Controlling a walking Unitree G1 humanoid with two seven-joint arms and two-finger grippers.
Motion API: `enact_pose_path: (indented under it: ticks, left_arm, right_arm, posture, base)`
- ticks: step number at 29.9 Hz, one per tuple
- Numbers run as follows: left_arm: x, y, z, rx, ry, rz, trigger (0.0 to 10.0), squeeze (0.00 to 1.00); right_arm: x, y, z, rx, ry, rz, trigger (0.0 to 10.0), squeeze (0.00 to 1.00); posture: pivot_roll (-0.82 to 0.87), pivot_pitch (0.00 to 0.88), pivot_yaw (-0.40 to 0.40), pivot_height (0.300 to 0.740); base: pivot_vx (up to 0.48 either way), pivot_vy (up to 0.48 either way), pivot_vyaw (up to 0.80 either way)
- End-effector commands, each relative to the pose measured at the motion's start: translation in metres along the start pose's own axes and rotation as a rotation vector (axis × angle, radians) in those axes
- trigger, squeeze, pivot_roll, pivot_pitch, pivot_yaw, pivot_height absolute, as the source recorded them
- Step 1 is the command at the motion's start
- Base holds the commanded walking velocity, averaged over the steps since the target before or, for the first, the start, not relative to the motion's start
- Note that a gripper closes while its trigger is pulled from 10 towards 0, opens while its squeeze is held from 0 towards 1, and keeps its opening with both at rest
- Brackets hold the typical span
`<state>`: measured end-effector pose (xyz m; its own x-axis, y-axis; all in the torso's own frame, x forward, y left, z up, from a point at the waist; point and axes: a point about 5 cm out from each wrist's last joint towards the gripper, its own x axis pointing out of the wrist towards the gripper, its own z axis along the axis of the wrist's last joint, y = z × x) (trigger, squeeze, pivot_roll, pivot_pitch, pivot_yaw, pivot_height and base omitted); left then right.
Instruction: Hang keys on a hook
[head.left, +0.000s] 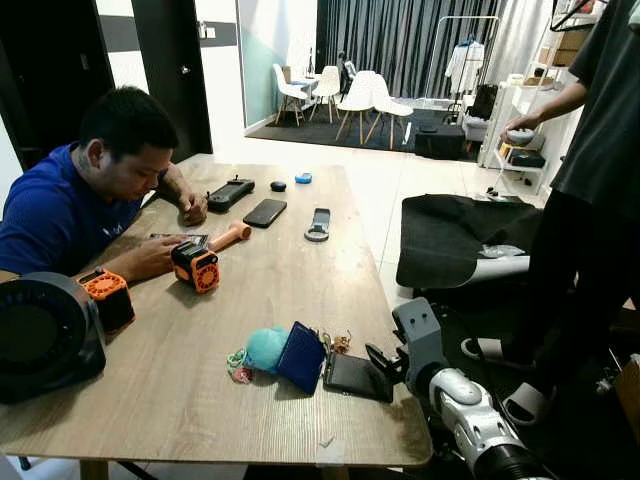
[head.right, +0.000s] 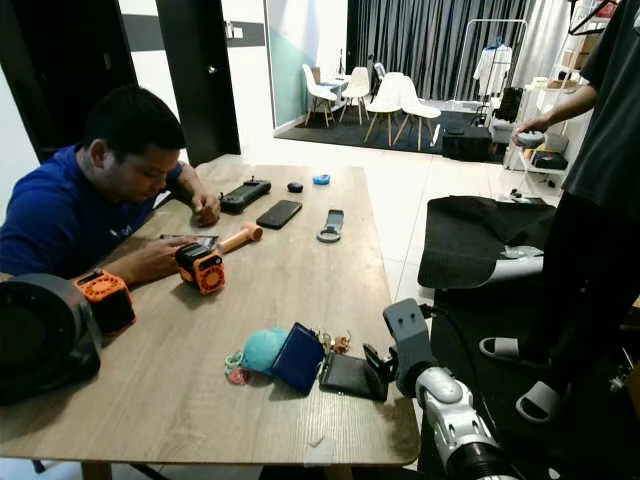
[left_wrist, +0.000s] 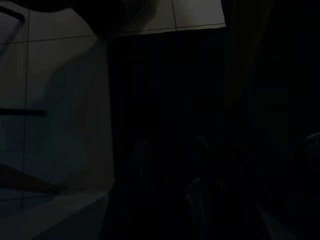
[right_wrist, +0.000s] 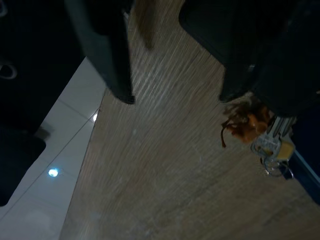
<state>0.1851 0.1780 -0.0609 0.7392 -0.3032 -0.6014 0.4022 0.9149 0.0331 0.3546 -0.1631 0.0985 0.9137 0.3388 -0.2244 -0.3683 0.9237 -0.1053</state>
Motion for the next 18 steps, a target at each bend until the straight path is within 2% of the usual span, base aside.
enact_pose_path:
  ticks: [1,8,10,12,13,15,16,18]
  left_arm:
    - [-0.003,0.004,-0.004,0.024,0.02,0.001,10.0,0.0]
    - [-0.004,0.004,-0.006,0.023,0.025,0.003,10.0,0.0]
    - [-0.004,0.004,-0.007,0.023,0.027,0.003,10.0,0.0]
    - [-0.004,0.004,-0.007,0.024,0.027,0.003,10.0,0.0]
    - [-0.004,0.005,-0.007,0.024,0.027,0.004,10.0,0.0]
    - [-0.005,0.005,-0.006,0.024,0.026,0.005,10.0,0.0]
    - [-0.005,0.005,-0.006,0.026,0.024,0.005,10.0,0.0]
    - [-0.005,0.006,-0.006,0.027,0.024,0.005,10.0,0.0]
  right_arm:
    - [-0.004,-0.003,-0.012,0.037,0.048,-0.018,0.0,0.0]
    - [-0.006,-0.007,-0.017,0.059,0.077,-0.047,0.0,0.0]
    - [-0.007,-0.008,-0.022,0.05,0.121,-0.043,2.4,0.0]
    - [-0.007,-0.008,-0.023,0.046,0.135,-0.04,2.4,0.0]
    - [-0.008,-0.008,-0.025,0.047,0.155,-0.035,3.1,0.0]
    - [-0.008,-0.007,-0.028,0.052,0.183,-0.015,3.3,0.0]
    - [-0.009,-0.003,-0.031,0.052,0.223,0.028,3.8,0.0]
    - [-0.009,0.0,-0.032,0.05,0.238,0.052,3.7,0.0]
  posture:
    - [0.06,0.041,-0.014,0.74]
    - [0.06,0.045,-0.012,0.74]
    - [0.06,0.045,-0.012,0.74]
    - [0.06,0.045,-0.012,0.74]
    - [0.06,0.048,-0.012,0.74]
    - [0.07,0.05,-0.011,0.74]
    - [0.07,0.051,-0.009,0.74]
    - [0.07,0.051,-0.009,0.74]
  base:
    - [0.0,0.0,0.0]
    - [0.0,0.0,0.0]
    - [0.0,0.0,0.0]
    - [0.0,0.0,0.0]
    - [0.0,0.0,0.0]
    - [0.0,0.0,0.0]
    - [0.0,0.0,0.0]
    - [0.0,0.0,0.0]
